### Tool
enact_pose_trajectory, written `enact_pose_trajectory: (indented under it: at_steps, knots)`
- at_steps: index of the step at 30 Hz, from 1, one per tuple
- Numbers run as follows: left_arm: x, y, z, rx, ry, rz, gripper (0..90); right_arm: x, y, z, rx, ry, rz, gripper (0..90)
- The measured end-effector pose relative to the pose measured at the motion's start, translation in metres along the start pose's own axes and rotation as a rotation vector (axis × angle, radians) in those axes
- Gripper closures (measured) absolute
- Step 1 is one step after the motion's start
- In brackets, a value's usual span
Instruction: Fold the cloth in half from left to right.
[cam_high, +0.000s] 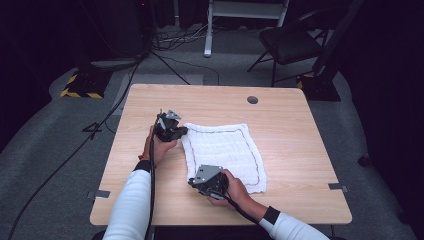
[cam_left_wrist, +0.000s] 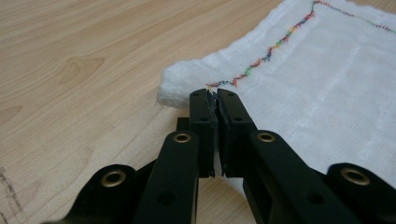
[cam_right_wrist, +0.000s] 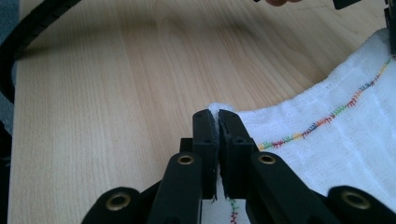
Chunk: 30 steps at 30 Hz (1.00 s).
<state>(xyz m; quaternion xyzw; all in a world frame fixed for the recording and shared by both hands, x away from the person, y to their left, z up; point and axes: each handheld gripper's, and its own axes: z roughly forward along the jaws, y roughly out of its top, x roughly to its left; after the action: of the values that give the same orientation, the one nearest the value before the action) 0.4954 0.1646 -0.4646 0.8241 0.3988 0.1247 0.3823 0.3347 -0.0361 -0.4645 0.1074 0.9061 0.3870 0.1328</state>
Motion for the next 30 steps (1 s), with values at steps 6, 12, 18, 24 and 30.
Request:
enact_pose_trajectory:
  at_steps: [6, 12, 18, 24, 30]
  knots:
    - [-0.008, 0.013, -0.001, -0.023, 0.001, 0.019, 85.6, -0.004, 0.001, -0.01, -0.019, -0.009, 0.015, 86.3]
    - [-0.016, 0.026, 0.005, -0.033, -0.016, 0.032, 85.7, -0.013, -0.004, -0.024, -0.031, -0.037, 0.044, 86.3]
    - [-0.027, 0.039, 0.014, -0.043, -0.029, 0.047, 85.7, -0.024, -0.011, -0.044, -0.057, -0.068, 0.083, 86.3]
    - [-0.038, 0.053, 0.025, -0.038, -0.041, 0.081, 85.7, -0.031, -0.022, -0.062, -0.065, -0.097, 0.117, 86.3]
    - [-0.051, 0.066, 0.037, -0.037, -0.051, 0.096, 85.8, -0.039, -0.032, -0.078, -0.076, -0.123, 0.156, 86.3]
